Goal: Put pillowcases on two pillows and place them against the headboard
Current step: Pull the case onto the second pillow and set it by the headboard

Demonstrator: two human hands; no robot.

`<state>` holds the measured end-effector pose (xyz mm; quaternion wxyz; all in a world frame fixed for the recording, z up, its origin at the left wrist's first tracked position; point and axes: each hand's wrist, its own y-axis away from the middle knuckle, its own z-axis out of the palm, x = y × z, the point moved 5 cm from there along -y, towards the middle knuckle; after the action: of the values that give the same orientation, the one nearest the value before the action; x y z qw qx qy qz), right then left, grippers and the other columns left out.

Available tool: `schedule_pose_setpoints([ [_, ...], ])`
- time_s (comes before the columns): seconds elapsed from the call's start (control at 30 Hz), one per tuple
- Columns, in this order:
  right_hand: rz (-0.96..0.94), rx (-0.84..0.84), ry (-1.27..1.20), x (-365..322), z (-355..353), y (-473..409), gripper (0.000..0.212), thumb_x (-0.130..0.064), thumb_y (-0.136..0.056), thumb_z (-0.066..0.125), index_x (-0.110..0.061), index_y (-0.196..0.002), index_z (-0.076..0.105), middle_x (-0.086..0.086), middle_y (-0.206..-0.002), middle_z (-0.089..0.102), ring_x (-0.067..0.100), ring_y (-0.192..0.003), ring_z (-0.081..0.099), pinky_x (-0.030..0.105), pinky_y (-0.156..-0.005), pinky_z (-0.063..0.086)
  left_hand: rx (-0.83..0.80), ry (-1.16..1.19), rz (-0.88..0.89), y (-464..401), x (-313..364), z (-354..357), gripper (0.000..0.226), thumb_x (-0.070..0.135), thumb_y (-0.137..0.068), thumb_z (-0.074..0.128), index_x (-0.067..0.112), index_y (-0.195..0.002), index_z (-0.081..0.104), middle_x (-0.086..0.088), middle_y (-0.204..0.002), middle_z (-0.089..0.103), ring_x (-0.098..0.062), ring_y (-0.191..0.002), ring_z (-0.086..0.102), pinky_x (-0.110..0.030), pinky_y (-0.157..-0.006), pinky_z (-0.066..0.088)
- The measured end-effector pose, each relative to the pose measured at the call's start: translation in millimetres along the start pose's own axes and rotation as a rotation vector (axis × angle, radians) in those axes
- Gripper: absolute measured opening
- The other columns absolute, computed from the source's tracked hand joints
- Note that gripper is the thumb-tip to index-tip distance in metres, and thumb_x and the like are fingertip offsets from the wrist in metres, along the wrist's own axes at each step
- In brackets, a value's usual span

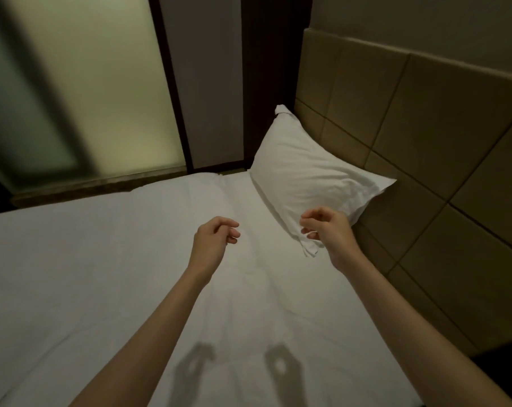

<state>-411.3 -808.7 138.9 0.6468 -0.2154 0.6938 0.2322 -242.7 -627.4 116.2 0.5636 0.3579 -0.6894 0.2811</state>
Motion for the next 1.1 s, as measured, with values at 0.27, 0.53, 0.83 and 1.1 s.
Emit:
schedule_pose_setpoints([
  [0.27, 0.065, -0.115, 0.006, 21.8, 54.1, 76.1, 0.011, 0.001, -0.077, 0.066, -0.009, -0.077, 0.066, 0.002, -0.069, 0.066, 0.010, -0.058, 0.063, 0.022, -0.058, 0.048, 0.092, 0.085, -0.130, 75.5, -48.5, -67.5, 0.028, 0.004, -0.087, 0.044, 0.015, -0.080, 0.069, 0.000, -0.070, 0.068, -0.006, -0.060, 0.061, -0.016, -0.064, 0.045],
  [0.53, 0.177, -0.257, 0.044, 66.2, 89.9, 110.4, 0.016, 0.003, -0.076, 0.064, -0.012, -0.072, 0.066, -0.003, -0.062, 0.067, 0.010, -0.056, 0.063, 0.023, -0.057, 0.047, 0.233, 0.110, -0.258, 128.7, -100.3, -103.2, 0.029, 0.002, -0.086, 0.043, 0.013, -0.079, 0.068, -0.003, -0.071, 0.067, -0.009, -0.060, 0.059, -0.009, -0.057, 0.046],
  [0.83, 0.314, -0.426, 0.107, 127.1, 146.3, 142.3, 0.018, 0.003, -0.078, 0.062, -0.014, -0.072, 0.066, -0.004, -0.060, 0.067, 0.010, -0.054, 0.063, 0.023, -0.056, 0.047, 0.451, 0.103, -0.427, 200.3, -162.1, -156.6, 0.030, 0.002, -0.086, 0.041, 0.015, -0.080, 0.067, -0.003, -0.072, 0.066, -0.013, -0.063, 0.060, -0.014, -0.060, 0.045],
  [1.1, 0.292, -0.522, 0.187, 139.5, 243.8, 177.0, 0.018, 0.002, -0.080, 0.059, -0.014, -0.074, 0.065, -0.004, -0.058, 0.067, 0.008, -0.053, 0.063, 0.019, -0.052, 0.047, 0.657, 0.110, -0.446, 245.1, -208.3, -261.5, 0.030, 0.002, -0.088, 0.038, 0.014, -0.091, 0.065, -0.005, -0.077, 0.066, -0.014, -0.067, 0.061, -0.019, -0.063, 0.046],
])
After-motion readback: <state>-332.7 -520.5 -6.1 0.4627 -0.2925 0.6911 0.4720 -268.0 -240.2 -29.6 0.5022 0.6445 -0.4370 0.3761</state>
